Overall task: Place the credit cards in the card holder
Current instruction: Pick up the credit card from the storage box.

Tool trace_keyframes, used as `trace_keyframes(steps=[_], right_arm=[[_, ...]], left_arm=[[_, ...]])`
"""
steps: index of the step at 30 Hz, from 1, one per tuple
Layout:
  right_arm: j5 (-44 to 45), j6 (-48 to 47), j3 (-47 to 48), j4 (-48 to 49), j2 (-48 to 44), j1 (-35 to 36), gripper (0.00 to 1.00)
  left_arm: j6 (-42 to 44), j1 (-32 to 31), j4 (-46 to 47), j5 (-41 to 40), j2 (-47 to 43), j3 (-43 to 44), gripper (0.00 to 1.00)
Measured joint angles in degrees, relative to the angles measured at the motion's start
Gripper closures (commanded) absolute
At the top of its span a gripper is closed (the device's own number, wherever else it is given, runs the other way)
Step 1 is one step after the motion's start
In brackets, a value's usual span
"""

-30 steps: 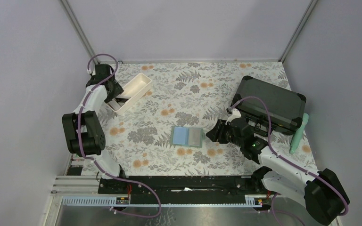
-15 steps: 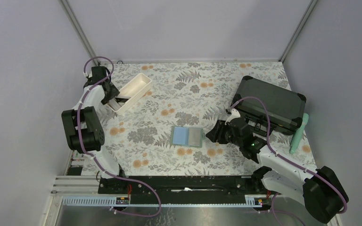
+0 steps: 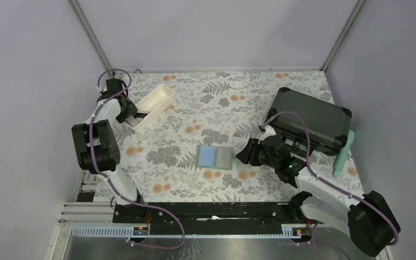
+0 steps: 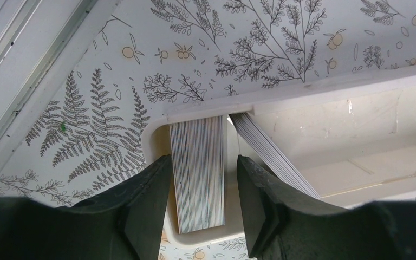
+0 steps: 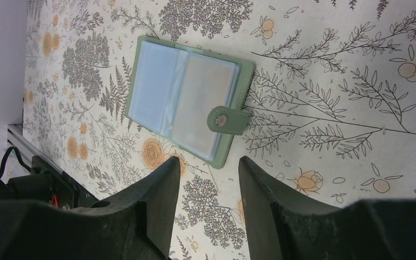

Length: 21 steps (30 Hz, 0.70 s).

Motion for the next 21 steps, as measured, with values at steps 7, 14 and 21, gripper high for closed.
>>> trace_keyframes(steps=[7,14,21], right_arm=[[0.0,0.2,-0.1,0.0,0.1,0.0,0.49],[0.0,0.4,-0.5,0.0,0.1,0.0,0.49],[0.0,0.5,-0.7,0.0,0.1,0.0,0.49]], left_arm=[[0.0,0.0,0.2,0.0,0.0,-0.5,0.5],[0.0,0.0,0.8,0.3,0.9,-0.5,0.5],[0.0,0.0,1.4,1.6,2.1,-0.5,0.52]])
